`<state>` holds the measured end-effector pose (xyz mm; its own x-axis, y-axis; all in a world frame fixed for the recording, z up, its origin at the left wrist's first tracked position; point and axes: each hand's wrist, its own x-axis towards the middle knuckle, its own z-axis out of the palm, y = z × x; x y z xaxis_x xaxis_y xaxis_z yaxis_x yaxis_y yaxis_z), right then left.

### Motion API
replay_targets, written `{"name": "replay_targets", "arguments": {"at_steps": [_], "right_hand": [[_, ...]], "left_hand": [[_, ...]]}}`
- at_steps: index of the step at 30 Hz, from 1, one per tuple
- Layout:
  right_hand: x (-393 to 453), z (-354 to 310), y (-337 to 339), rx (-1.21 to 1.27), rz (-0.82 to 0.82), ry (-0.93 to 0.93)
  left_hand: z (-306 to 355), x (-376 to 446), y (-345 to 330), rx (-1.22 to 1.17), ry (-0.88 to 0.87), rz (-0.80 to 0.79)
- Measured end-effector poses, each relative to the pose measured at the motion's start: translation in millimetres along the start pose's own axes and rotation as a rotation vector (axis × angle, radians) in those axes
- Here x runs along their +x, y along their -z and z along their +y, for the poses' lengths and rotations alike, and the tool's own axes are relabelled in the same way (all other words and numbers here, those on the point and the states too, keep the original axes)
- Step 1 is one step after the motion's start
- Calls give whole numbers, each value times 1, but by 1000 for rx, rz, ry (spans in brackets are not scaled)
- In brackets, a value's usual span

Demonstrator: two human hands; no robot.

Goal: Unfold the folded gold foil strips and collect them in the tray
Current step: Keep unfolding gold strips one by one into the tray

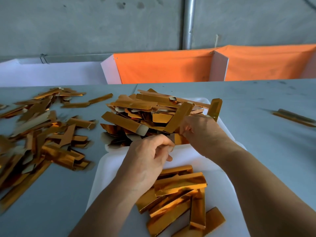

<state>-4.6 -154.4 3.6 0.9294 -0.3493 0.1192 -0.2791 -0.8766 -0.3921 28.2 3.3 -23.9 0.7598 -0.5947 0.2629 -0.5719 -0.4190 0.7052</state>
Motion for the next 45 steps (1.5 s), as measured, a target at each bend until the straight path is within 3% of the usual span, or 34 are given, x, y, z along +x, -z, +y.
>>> {"name": "replay_targets", "arguments": {"at_steps": [3,10,19,23,26,28,30,32,34,40,45], "right_hand": [[-3,1,2,26,-81,36],[-4,-4,1,-133,7,82],[4,-1,21,-1,297,76],[5,-4,22,-67,431,97],[-3,-3,28,102,724,100],[-8,0,30,332,764,44],[-9,5,31,703,636,-89],[-14,4,31,1092,369,-189],[-20,4,25,1311,160,-185],[-28,8,16,1455,-45,-194],[-26,8,11,1396,10,-171]], "left_hand": [[0,0,-1,-11,0,0],[1,0,-2,10,9,0],[-1,1,3,-143,109,-9],[-1,2,5,-394,203,-18],[-2,3,6,-530,246,-45],[-2,3,8,-559,229,-93],[-3,3,9,-630,192,-117],[-1,3,10,-696,158,-128],[0,2,11,-698,117,-156],[7,2,7,-672,79,-158],[2,1,4,-716,141,-155]]}}
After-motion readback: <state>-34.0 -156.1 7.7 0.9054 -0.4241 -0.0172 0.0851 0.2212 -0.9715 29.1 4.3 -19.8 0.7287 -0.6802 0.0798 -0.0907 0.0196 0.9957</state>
